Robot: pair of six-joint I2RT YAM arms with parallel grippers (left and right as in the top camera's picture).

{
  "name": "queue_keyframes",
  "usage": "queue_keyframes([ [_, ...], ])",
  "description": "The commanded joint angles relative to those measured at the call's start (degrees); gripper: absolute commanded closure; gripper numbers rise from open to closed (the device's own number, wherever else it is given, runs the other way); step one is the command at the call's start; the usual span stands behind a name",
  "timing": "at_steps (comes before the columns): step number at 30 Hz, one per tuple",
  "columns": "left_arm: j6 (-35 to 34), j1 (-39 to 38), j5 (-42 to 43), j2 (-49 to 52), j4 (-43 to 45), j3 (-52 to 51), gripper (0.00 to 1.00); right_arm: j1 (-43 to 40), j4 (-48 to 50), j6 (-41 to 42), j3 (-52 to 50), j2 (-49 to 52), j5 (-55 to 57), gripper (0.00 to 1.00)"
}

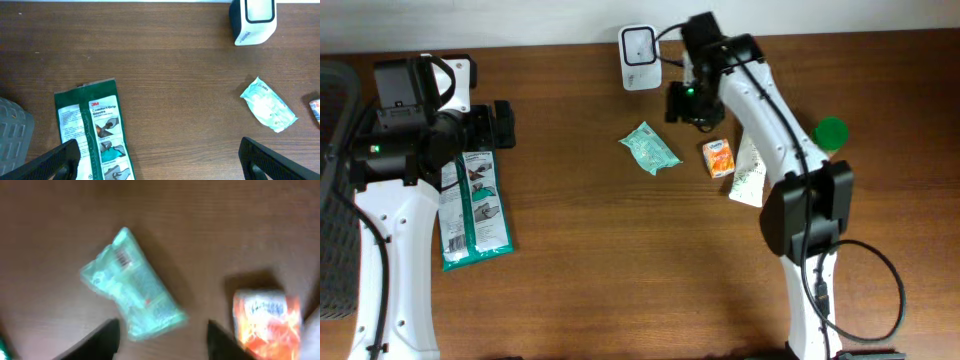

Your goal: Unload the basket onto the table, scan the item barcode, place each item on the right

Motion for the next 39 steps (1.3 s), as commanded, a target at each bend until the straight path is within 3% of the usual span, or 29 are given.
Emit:
queue_keyframes([
  [1, 0.5, 0.0, 0.6, 0.1, 0.1, 0.7, 0.01, 0.8, 9.3, -1.9, -7.8, 2.1, -2.4, 0.70],
  [5, 0.5, 0.0, 0.6, 0.1, 0.1, 0.7, 0.01, 1.8, 20.9, -2.7, -15.3, 2.1, -1.9, 0.70],
  [9, 0.5, 0.0, 0.6, 0.1, 0.1, 0.7, 0.01, 3.5, 24.5, -3.8, -19.4, 2.1, -2.2, 0.70],
  [17, 0.5, 0.0, 0.6, 0.1, 0.1, 0.7, 0.01, 8.5, 23.1, -28.5, -19.1, 2.1, -18.2, 0.68],
  [20, 0.5, 0.0, 0.6, 0.1, 0.1, 0.7, 0.01, 9.4, 18.5, -32.4, -15.3, 2.0, -18.4, 0.65],
  [23, 0.5, 0.0, 0.6, 0.1, 0.1, 0.7, 0.01, 9.4, 10.7, -31.8, -8.1, 2.0, -18.3, 0.64],
  [29, 0.5, 0.0, 0.6, 0.1, 0.1, 0.7, 0.01, 6.0, -5.1, -12.5, 3.0, 2.0, -10.3, 0.43],
  [34, 0.5, 0.0, 0.6, 0.1, 0.1, 0.7, 0.01, 2.6, -9.4, -11.3, 0.3, 2.0, -11.5, 0.42],
  [39, 0.5, 0.0, 0.6, 0.1, 0.1, 0.7, 0.01, 3.8, -8.6, -13.7, -3.9, 2.0, -13.8, 0.50],
])
